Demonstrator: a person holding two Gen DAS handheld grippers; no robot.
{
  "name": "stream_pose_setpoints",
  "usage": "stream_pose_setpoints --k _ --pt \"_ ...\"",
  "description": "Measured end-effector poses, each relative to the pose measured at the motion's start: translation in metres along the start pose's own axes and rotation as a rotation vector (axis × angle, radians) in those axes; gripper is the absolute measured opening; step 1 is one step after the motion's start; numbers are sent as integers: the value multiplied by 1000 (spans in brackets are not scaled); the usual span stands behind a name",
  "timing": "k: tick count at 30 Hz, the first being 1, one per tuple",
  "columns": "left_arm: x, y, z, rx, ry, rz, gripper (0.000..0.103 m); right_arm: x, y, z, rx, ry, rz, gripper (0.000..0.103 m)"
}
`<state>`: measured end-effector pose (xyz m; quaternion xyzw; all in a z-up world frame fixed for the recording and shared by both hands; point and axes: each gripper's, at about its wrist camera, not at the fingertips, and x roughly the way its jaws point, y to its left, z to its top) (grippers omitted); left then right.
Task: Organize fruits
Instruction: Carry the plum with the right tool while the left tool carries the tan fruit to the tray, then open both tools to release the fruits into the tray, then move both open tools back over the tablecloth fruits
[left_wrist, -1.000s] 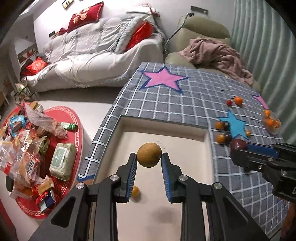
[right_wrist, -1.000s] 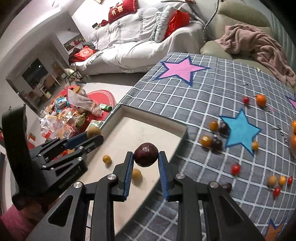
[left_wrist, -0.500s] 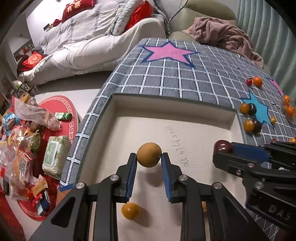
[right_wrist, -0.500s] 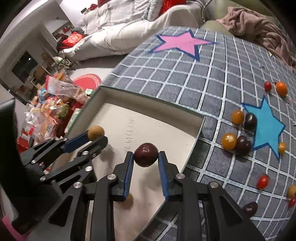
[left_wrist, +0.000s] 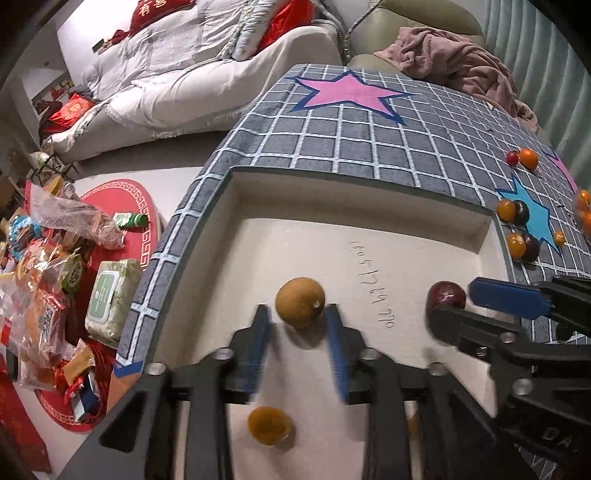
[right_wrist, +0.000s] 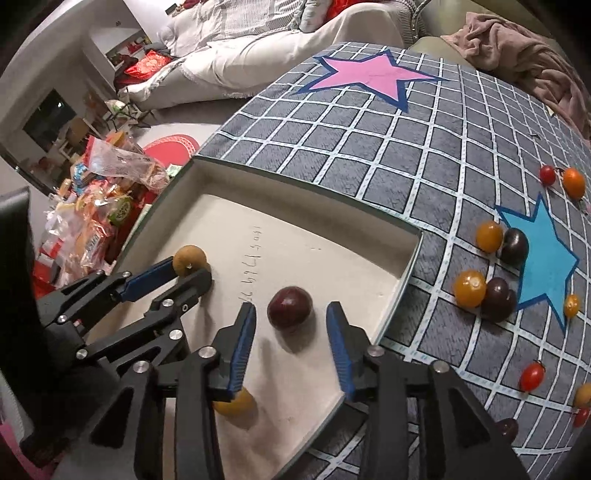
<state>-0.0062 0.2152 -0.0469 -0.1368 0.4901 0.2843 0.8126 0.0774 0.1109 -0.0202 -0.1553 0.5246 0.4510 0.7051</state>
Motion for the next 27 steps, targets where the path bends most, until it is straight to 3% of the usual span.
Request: stream_pose_setpoints --k 1,2,6,8,11,20,27 --pt "-1 4 -1 -18 -6 29 78 -2 -1 0 2 -4 4 45" --pt "-2 9 -2 -39 -21 46 85 -5 -2 0 8 -9 21 49" --pt "-10 17 -3 -70 -31 24 85 -17 -2 -1 26 -43 40 83" --pt "-15 16 -5 -63 -40 33 85 -23 0 -2 36 -48 38 85" --pt "-24 10 -8 -43 -48 28 85 -40 1 -5 36 -91 33 103" --pt "-54 -21 -34 16 -48 -38 85 -81 -22 -36 98 -130 39 103" --pt "-71 -63 -61 95 -21 -82 85 -92 -51 -78 158 -105 12 103"
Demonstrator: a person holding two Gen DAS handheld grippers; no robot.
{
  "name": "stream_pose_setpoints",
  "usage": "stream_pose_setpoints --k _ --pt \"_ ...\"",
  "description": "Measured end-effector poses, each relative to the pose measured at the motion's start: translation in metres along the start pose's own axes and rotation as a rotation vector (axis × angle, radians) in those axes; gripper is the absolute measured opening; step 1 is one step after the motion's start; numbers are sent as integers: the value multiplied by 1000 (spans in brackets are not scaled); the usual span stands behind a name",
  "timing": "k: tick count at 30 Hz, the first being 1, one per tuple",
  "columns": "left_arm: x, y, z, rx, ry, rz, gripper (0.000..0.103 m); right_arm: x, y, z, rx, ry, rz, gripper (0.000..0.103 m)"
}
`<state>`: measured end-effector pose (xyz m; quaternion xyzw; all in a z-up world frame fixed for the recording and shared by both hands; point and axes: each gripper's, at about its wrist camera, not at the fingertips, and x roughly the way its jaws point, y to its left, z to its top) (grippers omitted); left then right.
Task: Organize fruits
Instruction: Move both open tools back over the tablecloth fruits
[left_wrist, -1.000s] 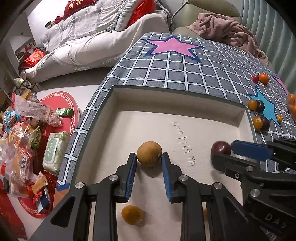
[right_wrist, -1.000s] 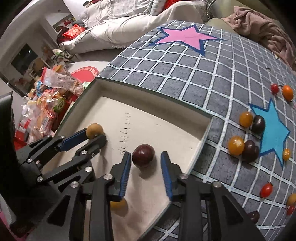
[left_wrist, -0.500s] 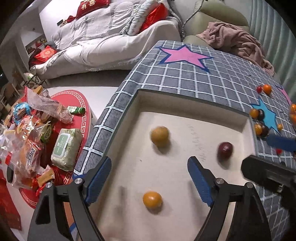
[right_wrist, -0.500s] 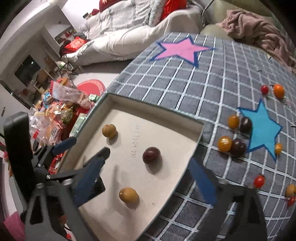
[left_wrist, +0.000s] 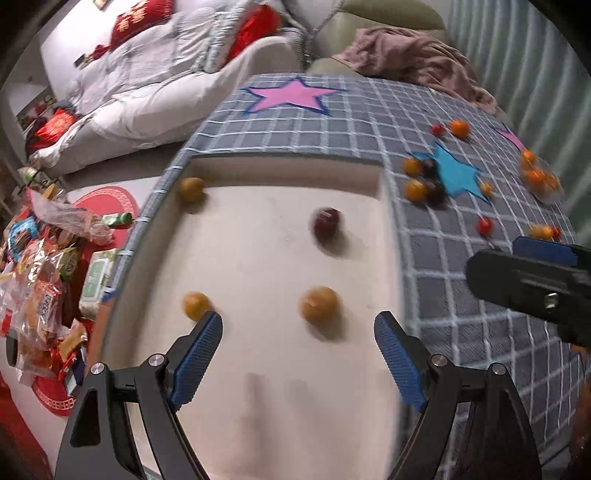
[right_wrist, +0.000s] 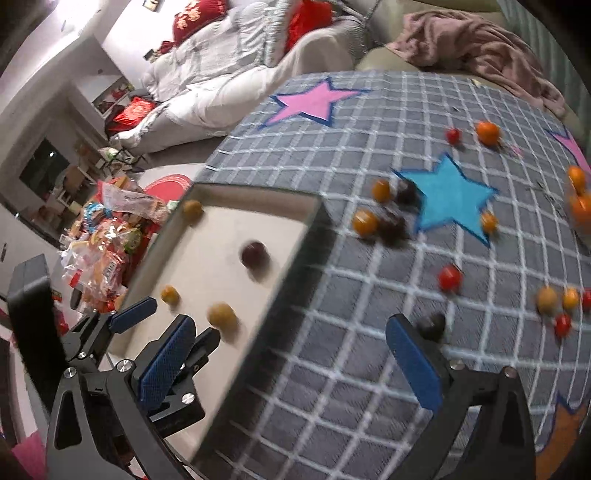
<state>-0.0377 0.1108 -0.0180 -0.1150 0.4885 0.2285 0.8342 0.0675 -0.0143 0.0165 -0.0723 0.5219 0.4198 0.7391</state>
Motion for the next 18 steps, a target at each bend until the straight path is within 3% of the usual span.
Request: stream_pose_setpoints --k 18 --pt "-31 -92 -10 182 -18 -55 85 -42 -108 -76 183 7 -128 103"
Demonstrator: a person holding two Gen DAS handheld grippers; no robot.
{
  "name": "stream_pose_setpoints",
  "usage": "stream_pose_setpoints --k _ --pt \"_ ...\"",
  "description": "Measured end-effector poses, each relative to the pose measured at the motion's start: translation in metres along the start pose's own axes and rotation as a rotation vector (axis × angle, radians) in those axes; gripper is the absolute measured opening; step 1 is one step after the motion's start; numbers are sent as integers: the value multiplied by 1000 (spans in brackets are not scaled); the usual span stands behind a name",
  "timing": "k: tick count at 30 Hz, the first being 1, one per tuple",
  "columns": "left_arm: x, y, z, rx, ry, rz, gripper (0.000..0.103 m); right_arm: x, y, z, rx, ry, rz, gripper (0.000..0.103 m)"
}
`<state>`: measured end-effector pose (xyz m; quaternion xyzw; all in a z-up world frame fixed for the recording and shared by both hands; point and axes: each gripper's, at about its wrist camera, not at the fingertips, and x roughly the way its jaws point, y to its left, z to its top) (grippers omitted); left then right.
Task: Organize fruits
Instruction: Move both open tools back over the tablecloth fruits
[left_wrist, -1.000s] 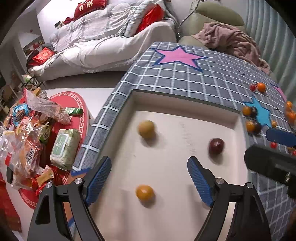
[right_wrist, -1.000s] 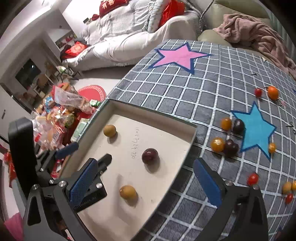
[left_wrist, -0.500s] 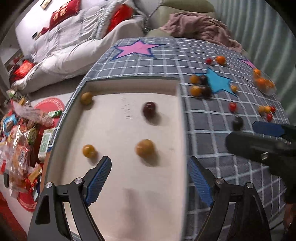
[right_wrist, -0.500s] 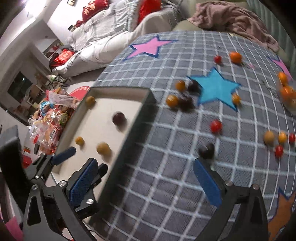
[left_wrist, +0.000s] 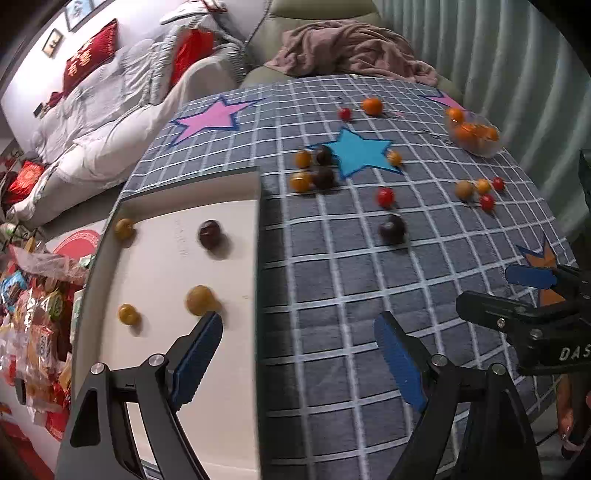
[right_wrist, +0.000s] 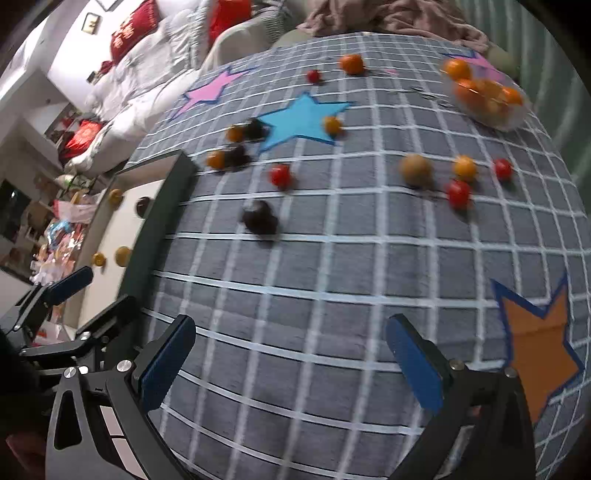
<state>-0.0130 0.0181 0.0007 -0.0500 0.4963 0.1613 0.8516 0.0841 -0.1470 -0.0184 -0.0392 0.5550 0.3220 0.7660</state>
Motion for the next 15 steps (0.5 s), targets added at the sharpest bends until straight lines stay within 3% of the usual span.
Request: stream_pose_setpoints --k 8,15 --pt "15 -39 11 36 23 -16 85 -10 -50 -3 37 -42 -112 103" --pt "51 -63 36 24 26 18 85 -5 -91 14 104 -63 -166 103"
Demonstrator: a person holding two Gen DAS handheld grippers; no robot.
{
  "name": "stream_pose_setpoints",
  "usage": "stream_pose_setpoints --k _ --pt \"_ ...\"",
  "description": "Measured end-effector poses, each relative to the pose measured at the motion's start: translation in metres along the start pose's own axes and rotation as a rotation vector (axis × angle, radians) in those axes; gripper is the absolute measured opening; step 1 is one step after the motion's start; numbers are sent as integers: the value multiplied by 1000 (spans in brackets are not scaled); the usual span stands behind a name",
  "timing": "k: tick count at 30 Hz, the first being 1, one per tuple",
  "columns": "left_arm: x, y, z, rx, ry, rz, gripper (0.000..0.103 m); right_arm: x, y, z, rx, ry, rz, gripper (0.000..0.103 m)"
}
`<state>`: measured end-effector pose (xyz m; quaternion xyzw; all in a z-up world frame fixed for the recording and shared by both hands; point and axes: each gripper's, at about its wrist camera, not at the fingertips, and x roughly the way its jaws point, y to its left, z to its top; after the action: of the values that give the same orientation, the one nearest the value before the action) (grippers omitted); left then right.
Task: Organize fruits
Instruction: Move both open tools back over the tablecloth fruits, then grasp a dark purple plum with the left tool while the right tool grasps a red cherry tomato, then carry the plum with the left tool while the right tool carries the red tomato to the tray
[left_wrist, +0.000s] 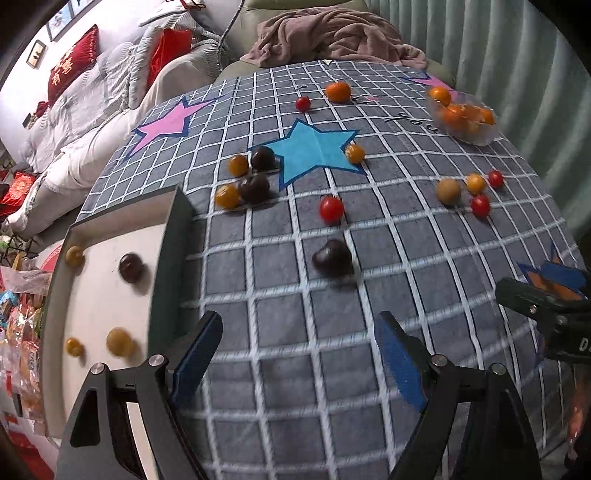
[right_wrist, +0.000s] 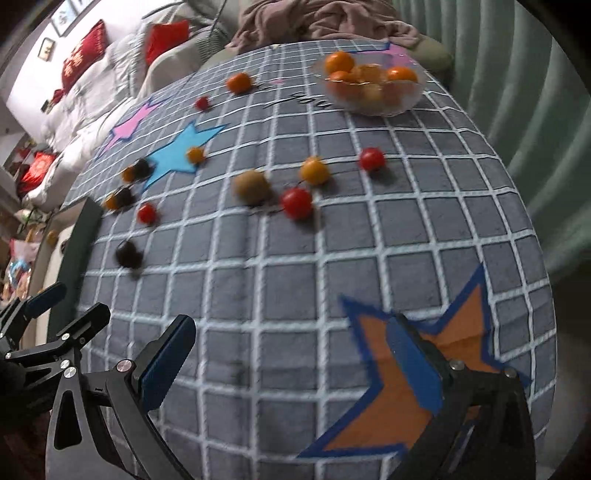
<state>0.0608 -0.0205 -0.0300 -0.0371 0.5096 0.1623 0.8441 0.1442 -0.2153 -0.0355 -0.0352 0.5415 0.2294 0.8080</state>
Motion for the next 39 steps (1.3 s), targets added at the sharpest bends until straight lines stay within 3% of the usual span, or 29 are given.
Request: stream_pose_setpoints --k 10,15,17,19,21,22,23,24,33,39 --pt "31 -12 22 -16 -4 22 85 20 11 29 -72 -75 -47 100" --pt "38 -13 27 -23 -12 27 84 25 26 40 -131 -107 -52 76" --pt "38 -12 28 -35 -16 7 70 27 29 43 -138 -112 -54 70" --pt "38 -13 30 -39 -13 -6 64 27 31 43 -142 -118 -57 63" --pt "37 -14 30 -38 -14 -20 53 25 31 42 -138 -125 -65 45" --pt "37 -15 30 -39 -12 -29 45 25 29 42 -134 -126 -62 39" --pt "36 -15 30 -42 -11 -33 33 24 27 41 -127 -123 -54 25" --pt "36 -15 30 -44 -10 -44 28 24 24 41 -118 -119 -39 22" --pt "20 -5 21 -56 -16 -93 28 6 3 26 -59 -89 97 22" --pt "-2 7 14 -60 -43 -111 28 -6 4 16 -59 -85 116 22"
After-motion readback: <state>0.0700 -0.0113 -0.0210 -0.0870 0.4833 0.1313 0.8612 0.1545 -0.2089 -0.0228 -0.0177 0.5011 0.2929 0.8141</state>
